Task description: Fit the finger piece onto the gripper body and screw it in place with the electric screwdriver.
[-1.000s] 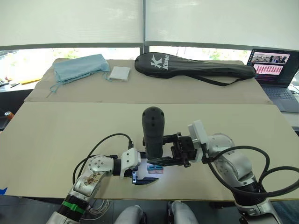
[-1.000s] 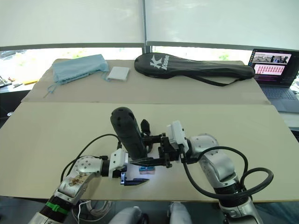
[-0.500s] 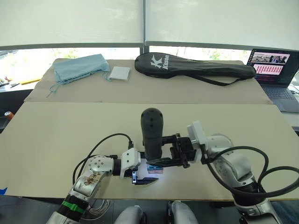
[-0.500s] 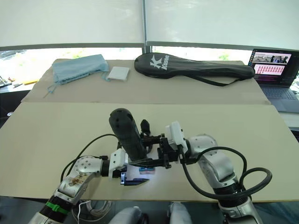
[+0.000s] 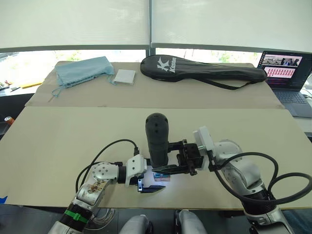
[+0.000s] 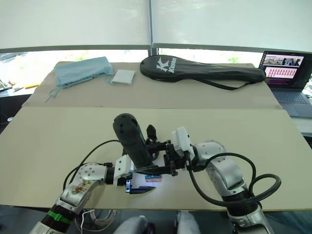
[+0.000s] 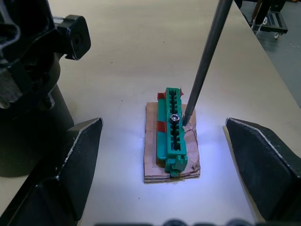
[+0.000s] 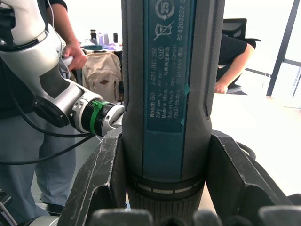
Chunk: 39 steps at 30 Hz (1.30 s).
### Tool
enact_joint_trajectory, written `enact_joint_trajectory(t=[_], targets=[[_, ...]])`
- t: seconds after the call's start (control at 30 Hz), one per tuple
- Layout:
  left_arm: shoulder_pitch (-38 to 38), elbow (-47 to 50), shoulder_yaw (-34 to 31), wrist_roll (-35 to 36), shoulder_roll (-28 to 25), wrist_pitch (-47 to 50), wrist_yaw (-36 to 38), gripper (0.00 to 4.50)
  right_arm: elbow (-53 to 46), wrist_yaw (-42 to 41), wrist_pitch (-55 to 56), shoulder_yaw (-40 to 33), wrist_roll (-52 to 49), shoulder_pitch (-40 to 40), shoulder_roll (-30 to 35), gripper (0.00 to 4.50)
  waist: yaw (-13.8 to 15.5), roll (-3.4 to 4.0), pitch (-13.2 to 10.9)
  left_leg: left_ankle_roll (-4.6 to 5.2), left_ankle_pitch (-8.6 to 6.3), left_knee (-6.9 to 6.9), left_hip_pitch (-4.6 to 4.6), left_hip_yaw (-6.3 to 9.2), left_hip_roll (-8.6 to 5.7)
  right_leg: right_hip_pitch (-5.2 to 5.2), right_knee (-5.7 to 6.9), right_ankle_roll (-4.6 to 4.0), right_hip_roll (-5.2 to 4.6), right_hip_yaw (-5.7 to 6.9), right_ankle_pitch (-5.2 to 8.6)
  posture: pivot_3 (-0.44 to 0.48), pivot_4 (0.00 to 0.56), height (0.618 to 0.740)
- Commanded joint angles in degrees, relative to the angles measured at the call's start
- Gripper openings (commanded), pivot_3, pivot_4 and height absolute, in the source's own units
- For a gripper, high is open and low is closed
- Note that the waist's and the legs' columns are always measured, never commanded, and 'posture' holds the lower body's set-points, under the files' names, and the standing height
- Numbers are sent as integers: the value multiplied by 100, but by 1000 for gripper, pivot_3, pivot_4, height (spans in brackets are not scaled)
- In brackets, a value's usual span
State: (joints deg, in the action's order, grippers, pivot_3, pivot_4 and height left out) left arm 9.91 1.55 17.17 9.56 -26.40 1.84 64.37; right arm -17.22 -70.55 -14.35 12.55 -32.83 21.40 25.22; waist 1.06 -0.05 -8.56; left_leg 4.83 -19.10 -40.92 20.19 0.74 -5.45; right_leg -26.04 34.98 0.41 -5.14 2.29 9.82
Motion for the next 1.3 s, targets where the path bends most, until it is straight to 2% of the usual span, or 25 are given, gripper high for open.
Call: enact_joint_trajectory(t=[0.03,1.3], targets=[[-140,-76,216,-53,-14,178,4,4405,-260,-27,23,-189,-293,85,-34,1916,-1,0,0,0,0,0,0,0,0,0,0,0,0,0,0,0,150,740],[-148,-84,231,-67,-3,202,-19,4405,-131,-31,56,-197,-165,111,-96,1916,-5,0,0,0,0,0,0,0,0,0,0,0,0,0,0,0,150,740]])
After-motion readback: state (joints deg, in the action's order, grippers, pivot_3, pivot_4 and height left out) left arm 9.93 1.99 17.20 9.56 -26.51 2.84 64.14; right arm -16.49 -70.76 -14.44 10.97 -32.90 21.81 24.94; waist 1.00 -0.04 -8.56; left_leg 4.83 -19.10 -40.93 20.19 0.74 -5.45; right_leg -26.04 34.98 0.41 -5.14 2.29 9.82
